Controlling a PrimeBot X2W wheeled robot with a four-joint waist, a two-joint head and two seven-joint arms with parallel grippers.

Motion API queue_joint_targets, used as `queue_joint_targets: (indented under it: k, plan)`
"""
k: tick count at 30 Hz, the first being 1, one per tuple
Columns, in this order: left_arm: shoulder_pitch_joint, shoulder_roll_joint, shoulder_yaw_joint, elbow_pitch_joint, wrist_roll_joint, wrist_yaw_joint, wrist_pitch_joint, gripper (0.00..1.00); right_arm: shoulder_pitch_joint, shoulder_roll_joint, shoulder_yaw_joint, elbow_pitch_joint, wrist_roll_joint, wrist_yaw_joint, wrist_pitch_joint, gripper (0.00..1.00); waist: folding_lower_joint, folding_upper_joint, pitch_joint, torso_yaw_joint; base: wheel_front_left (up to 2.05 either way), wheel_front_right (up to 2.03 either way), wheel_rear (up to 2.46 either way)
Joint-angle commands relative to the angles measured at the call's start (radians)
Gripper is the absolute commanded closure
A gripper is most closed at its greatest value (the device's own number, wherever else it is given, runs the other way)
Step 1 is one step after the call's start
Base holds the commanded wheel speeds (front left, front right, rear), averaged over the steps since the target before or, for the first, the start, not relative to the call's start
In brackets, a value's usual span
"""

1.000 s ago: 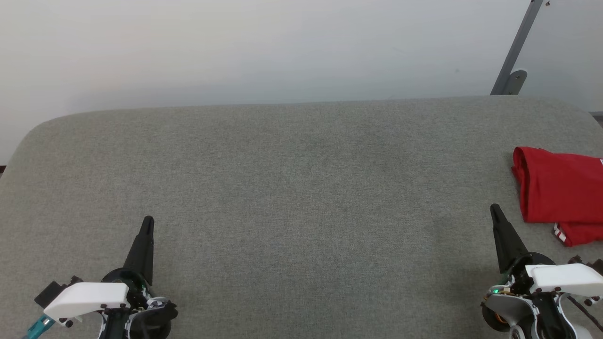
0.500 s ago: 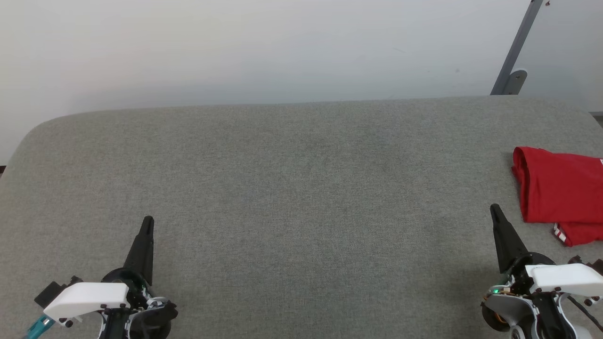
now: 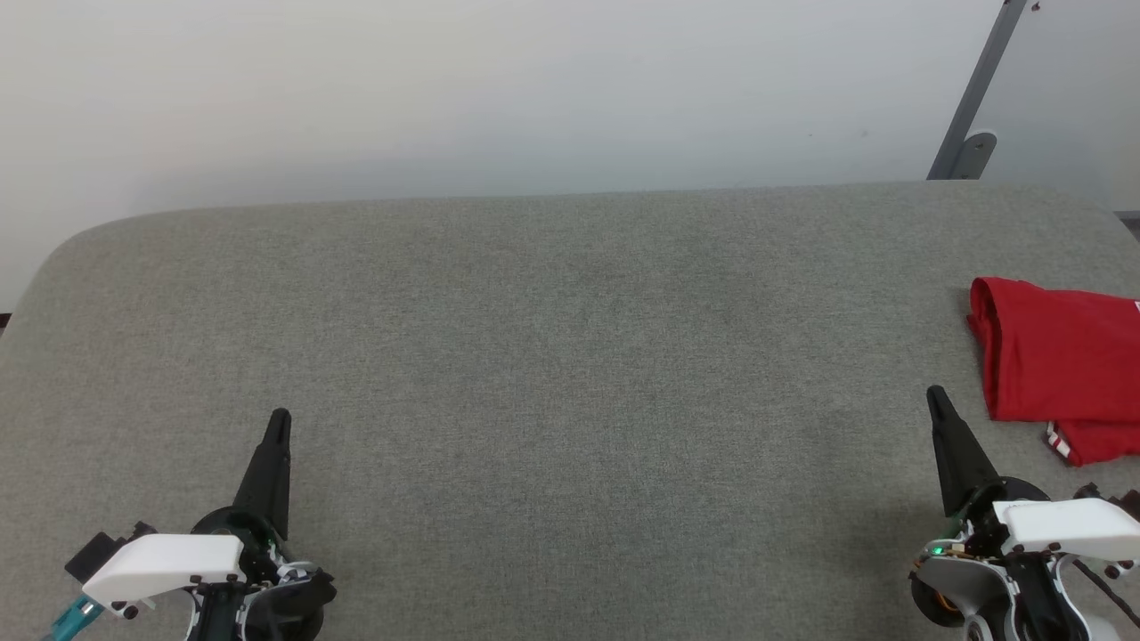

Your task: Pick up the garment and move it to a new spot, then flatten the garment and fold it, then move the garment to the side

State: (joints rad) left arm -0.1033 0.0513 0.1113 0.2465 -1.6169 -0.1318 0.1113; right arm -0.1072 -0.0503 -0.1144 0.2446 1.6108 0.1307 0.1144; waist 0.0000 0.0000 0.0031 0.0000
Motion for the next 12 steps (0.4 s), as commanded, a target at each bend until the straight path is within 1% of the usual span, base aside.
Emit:
queue_joint_targets:
  k: [1, 12]
  plan:
    - [-0.013, -0.001, 0.004, 0.0, 0.004, 0.002, 0.005, 1.0, -0.004, 0.0, 0.001, 0.001, 0.004, 0.0, 0.002, 1.0, 0.0, 0.0, 0.0, 0.0, 0.0, 0.0, 0.0]
    - [-0.013, -0.001, 0.004, 0.0, 0.005, 0.002, 0.004, 1.0, -0.004, 0.0, 0.001, 0.001, 0.004, 0.0, 0.002, 1.0, 0.0, 0.0, 0.0, 0.0, 0.0, 0.0, 0.0]
